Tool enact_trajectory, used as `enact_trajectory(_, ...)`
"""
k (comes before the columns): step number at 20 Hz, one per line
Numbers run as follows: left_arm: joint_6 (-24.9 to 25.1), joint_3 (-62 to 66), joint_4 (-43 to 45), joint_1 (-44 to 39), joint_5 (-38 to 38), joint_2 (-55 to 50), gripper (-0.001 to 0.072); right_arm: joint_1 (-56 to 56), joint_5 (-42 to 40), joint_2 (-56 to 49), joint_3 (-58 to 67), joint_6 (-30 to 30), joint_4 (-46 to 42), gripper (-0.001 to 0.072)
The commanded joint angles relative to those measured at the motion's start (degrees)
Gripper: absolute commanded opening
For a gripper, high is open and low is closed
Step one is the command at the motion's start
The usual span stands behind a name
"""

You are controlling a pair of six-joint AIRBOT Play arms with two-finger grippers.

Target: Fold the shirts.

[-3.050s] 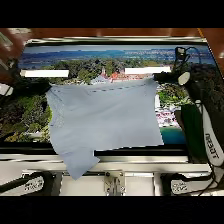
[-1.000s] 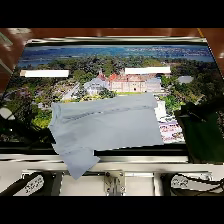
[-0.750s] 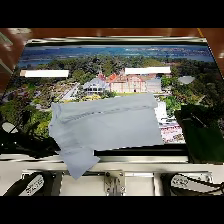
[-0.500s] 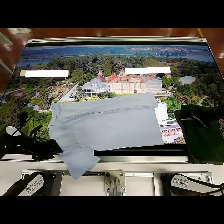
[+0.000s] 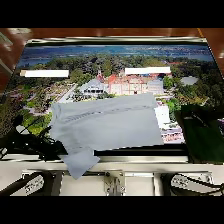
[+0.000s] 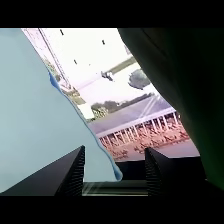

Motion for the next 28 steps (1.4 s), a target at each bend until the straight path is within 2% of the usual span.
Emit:
enact_trajectory(1,0.5,-0.1,-0.3,-3.8,1.8,-2.0,0.0530,0.0,-0.3,0.0,0.0,1.0,0.0,0.0518)
enact_trajectory(2,0.4,-0.1,-0.3,-4.5,2.5,-2.6,0.0529,0.0,-0.3,0.0,0.0,1.1,0.0,0.0518)
enact_trajectory(3,0.4,-0.1,-0.5,-5.0,3.3,-3.1,0.0482,0.0,-0.2,0.0,0.0,1.2,0.0,0.0518)
enact_trajectory(5,0.4,-0.1,-1.9,-5.3,4.6,-3.2,0.0241,0.0,0.1,0.0,0.0,1.5,0.0,0.0518)
enact_trajectory(8,0.4,-0.1,-2.5,-5.3,4.9,-3.2,0.0039,0.0,1.5,-0.1,0.0,2.2,-0.1,0.0518)
enact_trajectory(12,0.5,0.0,-2.4,-5.3,4.1,-3.0,0.0038,0.0,4.3,-0.3,-5.1,0.9,0.0,0.0520)
enact_trajectory(13,0.5,0.0,-2.4,-5.3,4.1,-3.0,0.0038,0.0,5.1,-0.3,-7.6,-0.7,0.4,0.0546)
enact_trajectory(14,0.5,0.0,-2.4,-5.3,4.1,-3.0,0.0038,0.0,5.4,-0.3,-10.6,-2.6,1.6,0.0679)
enact_trajectory(18,0.5,0.0,-2.4,-5.3,4.0,-1.5,0.0037,0.0,0.2,-0.3,-19.0,-4.8,0.0,0.0677)
enact_trajectory(21,0.4,0.0,-2.4,-5.2,4.2,0.2,0.0038,0.1,-2.1,-0.3,-21.8,-5.9,4.7,0.0677)
enact_trajectory(26,0.4,0.0,-2.4,-5.2,4.0,2.1,0.0037,7.0,-8.2,-0.3,-24.7,-5.7,4.5,0.0676)
enact_trajectory(27,0.4,0.0,-2.4,-5.2,3.9,2.7,0.0038,8.2,-8.9,-0.3,-24.7,-5.1,4.7,0.0669)
enact_trajectory(28,0.4,0.0,-2.4,-5.2,4.0,3.2,0.0038,9.0,-9.3,-0.3,-24.7,-4.3,4.7,0.0598)
